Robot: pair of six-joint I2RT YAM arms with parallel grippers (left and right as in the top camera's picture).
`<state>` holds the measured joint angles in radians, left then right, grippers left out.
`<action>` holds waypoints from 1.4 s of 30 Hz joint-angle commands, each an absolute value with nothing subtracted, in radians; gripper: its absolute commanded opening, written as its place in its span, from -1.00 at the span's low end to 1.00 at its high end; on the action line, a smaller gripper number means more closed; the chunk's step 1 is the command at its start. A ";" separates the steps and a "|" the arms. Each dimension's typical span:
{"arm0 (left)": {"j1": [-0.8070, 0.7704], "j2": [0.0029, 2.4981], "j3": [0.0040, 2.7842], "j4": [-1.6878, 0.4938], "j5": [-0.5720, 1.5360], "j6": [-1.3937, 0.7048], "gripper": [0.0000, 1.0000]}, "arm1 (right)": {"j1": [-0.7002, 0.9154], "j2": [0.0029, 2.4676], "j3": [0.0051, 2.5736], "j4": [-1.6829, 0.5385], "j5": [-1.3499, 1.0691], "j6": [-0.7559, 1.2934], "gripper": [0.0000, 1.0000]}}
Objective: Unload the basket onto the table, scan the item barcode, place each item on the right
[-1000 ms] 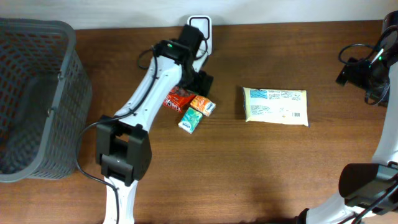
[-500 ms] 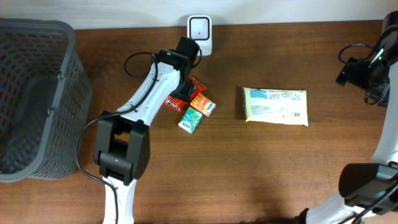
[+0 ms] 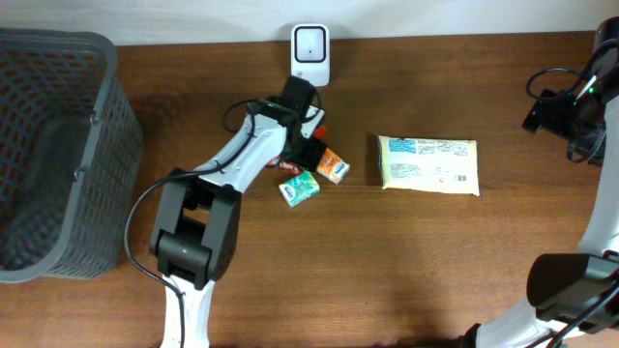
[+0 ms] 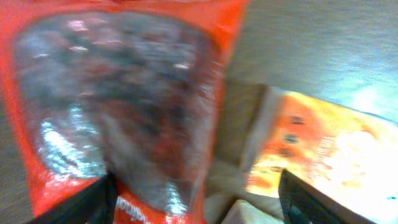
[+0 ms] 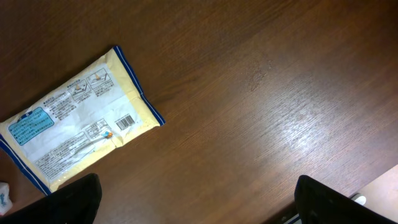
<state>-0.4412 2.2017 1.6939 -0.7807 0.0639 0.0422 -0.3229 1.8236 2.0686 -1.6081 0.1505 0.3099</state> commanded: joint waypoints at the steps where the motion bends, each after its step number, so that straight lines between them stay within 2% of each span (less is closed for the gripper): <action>1: -0.475 2.189 1.707 -0.803 0.116 0.037 0.64 | -0.321 1.829 2.074 -1.608 0.169 0.304 0.97; 7: -0.475 2.100 1.783 -0.786 0.118 -0.042 0.64 | -0.321 1.829 2.074 -1.608 0.169 0.304 0.97; 11: -0.501 2.144 1.767 -0.773 0.236 -0.046 0.64 | -0.321 1.829 2.074 -1.608 0.169 0.304 0.97; 14: -0.552 2.206 1.764 -0.750 0.235 -0.045 0.64 | -0.321 1.829 2.074 -1.608 0.170 0.304 0.97; 15: -0.565 2.224 1.764 -0.744 0.194 -0.046 0.59 | -0.321 1.829 2.074 -1.608 0.169 0.304 0.97; 16: -0.580 2.249 1.764 -0.735 0.112 -0.046 0.44 | -0.321 1.829 2.074 -1.608 0.169 0.304 0.97; 19: -0.589 2.281 1.764 -0.723 0.063 -0.049 0.29 | -0.321 1.829 2.074 -1.608 0.170 0.304 0.97; 21: -0.589 2.286 1.764 -0.740 0.063 -0.049 -0.08 | -0.321 1.829 2.074 -1.608 0.169 0.304 0.97; 22: -0.589 2.286 1.764 -0.752 0.063 -0.049 -0.18 | -0.321 1.829 2.074 -1.608 0.170 0.304 0.96; 25: -0.585 2.286 1.764 -0.810 0.055 -0.049 -0.27 | -0.321 1.829 2.074 -1.608 0.169 0.304 0.97; 30: -0.583 2.285 1.765 -1.059 -0.073 -0.051 -0.67 | -0.321 1.829 2.074 -1.608 0.170 0.304 0.97; 37: -0.542 2.285 1.768 -1.333 -0.440 -0.221 -0.70 | -0.321 1.829 2.074 -1.608 0.169 0.304 0.97; 40: -0.474 2.285 1.794 -1.351 -0.438 -0.282 -0.74 | -0.321 1.829 2.074 -1.608 0.169 0.304 0.97; 42: -0.436 2.285 1.838 -1.351 -0.373 -0.284 -0.68 | -0.321 1.829 2.074 -1.608 0.169 0.304 0.97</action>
<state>-0.5003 2.2711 1.7802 -1.3487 -0.3779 -0.2195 -0.3229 1.8244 2.0686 -1.6085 0.1505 0.3096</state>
